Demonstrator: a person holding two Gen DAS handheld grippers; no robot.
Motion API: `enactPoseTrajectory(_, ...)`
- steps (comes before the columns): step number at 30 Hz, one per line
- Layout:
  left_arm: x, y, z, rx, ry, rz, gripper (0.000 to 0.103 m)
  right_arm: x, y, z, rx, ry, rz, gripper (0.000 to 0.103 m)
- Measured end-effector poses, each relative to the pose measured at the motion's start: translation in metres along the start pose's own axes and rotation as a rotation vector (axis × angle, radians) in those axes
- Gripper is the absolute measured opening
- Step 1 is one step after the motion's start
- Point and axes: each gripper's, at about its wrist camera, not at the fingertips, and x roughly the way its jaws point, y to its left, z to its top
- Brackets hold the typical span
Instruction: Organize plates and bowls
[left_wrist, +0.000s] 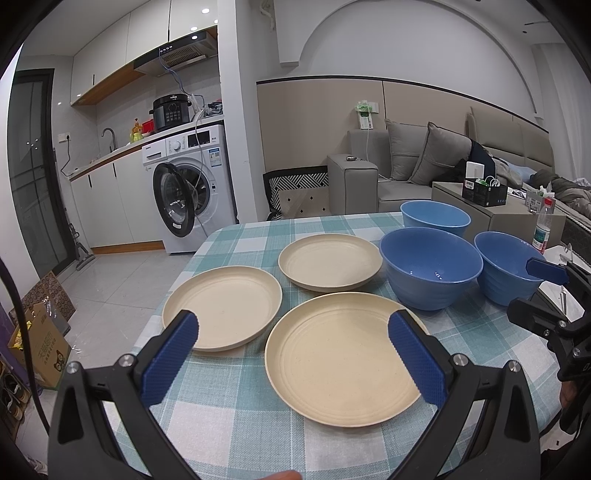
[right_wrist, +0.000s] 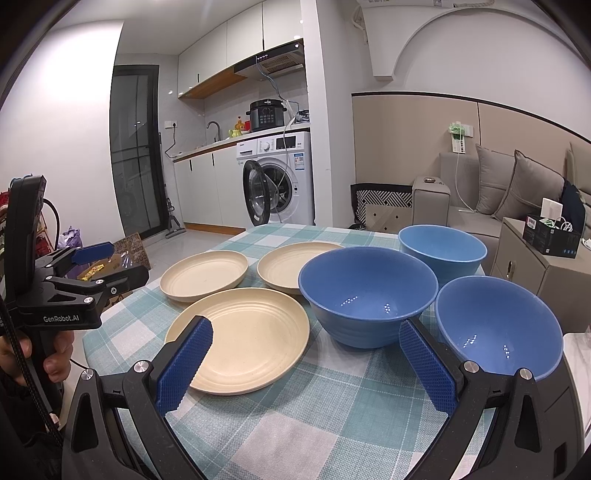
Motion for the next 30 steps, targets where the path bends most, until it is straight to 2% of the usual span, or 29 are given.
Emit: enactPoseTrajectory(30, 0.008, 0.010, -0.005, -0.008, 0.015, -0.009, 0.103, 0.004, -0.002, 0.000, 0.012, 0.004, 0.004, 0.103)
